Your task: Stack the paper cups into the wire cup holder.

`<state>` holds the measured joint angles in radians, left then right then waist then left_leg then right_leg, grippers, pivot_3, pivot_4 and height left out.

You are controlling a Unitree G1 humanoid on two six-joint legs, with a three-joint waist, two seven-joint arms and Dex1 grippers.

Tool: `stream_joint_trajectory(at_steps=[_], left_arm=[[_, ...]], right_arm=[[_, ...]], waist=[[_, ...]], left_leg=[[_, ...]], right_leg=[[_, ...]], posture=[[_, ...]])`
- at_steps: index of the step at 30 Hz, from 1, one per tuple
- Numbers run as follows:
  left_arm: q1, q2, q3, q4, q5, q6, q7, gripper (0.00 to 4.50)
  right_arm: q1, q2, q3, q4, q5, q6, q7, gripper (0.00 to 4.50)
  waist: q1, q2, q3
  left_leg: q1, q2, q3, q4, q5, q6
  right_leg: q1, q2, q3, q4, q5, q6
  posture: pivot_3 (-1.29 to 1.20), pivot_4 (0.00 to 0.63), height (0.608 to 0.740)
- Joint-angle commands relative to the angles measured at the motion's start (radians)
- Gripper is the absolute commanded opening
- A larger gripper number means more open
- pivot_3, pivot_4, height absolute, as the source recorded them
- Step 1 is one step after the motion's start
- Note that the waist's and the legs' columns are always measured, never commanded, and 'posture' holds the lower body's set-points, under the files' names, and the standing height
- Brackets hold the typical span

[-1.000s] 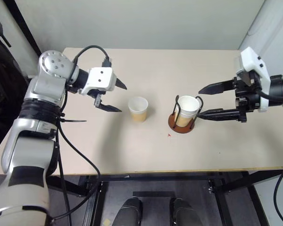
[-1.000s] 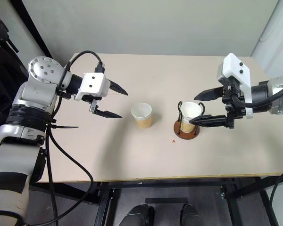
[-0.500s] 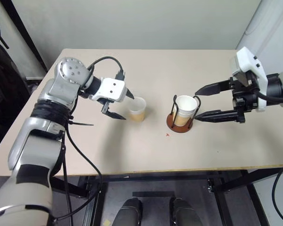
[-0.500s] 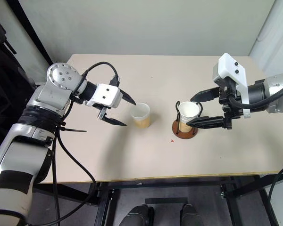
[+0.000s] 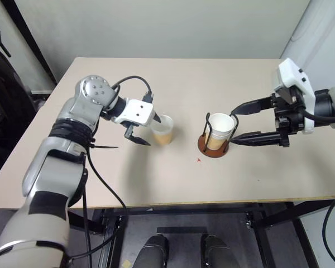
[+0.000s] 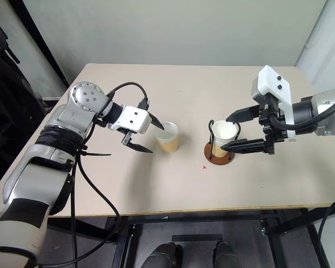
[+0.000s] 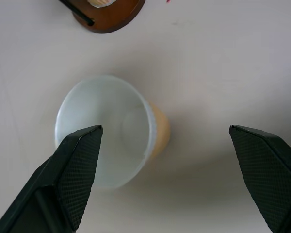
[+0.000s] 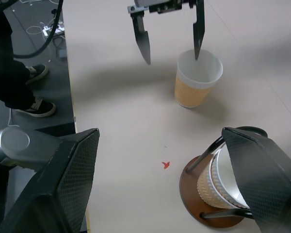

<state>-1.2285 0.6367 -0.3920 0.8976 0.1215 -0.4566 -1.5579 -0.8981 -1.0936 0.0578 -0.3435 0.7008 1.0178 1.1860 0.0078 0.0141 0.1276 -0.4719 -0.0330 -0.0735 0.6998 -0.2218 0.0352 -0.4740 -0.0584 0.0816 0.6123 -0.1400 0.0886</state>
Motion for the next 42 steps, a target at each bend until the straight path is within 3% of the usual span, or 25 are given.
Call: stream_joint_trajectory(at_steps=[1,4,15,24,28,36,42], left_arm=[[-0.017,-0.009,0.009,0.020,0.023,-0.035,0.016,4.48],[-0.020,-0.024,0.016,0.042,0.033,-0.044,0.030,3.87],[-0.059,-0.008,0.037,0.063,0.002,0.012,-0.055,0.02],[-0.084,0.049,-0.011,0.026,-0.079,0.067,-0.057,0.02],[-0.147,0.057,-0.036,-0.030,-0.237,0.223,-0.057,0.02],[-0.355,-0.006,-0.019,-0.086,-0.552,0.553,-0.057,0.02],[-0.426,-0.083,-0.050,-0.045,-0.588,0.554,-0.057,0.02]], right_arm=[[-0.005,-0.013,-0.028,-0.020,0.002,-0.003,-0.004,4.20],[-0.001,-0.016,-0.032,-0.024,0.005,-0.002,-0.005,4.20],[0.019,-0.024,-0.030,-0.011,-0.006,-0.015,-0.002,4.20],[0.014,-0.017,-0.016,0.010,-0.026,-0.039,0.007,4.20],[0.013,-0.024,-0.013,0.022,-0.035,-0.050,0.019,4.20],[0.013,-0.047,0.012,0.096,-0.099,-0.091,0.064,4.20],[0.031,-0.050,0.009,0.102,-0.116,-0.100,0.071,4.20]], waist=[[0.000,0.000,0.000],[0.000,0.000,0.000],[0.000,0.000,0.000],[0.001,0.000,0.000],[0.003,0.000,0.000],[0.007,0.000,0.000],[0.004,0.001,0.001]], left_leg=[[0.000,0.000,0.000,0.000,0.000,0.000],[0.000,0.000,0.000,0.000,0.000,0.000],[0.000,0.000,0.000,0.000,0.000,0.000],[0.000,0.000,0.000,0.000,0.000,0.000],[-0.001,0.000,0.000,0.000,0.000,0.000],[-0.008,-0.001,0.000,0.000,-0.001,0.001],[-0.007,0.000,0.003,-0.001,-0.001,0.001]], right_leg=[[0.000,0.000,0.000,0.000,0.000,0.000],[0.000,0.000,0.000,0.000,0.000,0.000],[0.000,0.000,0.000,0.000,0.000,0.000],[0.000,0.000,0.000,0.000,0.000,0.000],[-0.001,0.000,0.000,0.000,0.000,0.000],[-0.005,-0.002,-0.002,-0.003,0.000,0.001],[-0.006,0.000,-0.001,-0.002,-0.001,0.004]], posture=[[0.00,0.150,0.740],[0.00,0.150,0.740],[0.00,0.150,0.740],[0.00,0.150,0.740],[0.00,0.150,0.740],[0.00,0.150,0.740],[0.00,0.150,0.740]])
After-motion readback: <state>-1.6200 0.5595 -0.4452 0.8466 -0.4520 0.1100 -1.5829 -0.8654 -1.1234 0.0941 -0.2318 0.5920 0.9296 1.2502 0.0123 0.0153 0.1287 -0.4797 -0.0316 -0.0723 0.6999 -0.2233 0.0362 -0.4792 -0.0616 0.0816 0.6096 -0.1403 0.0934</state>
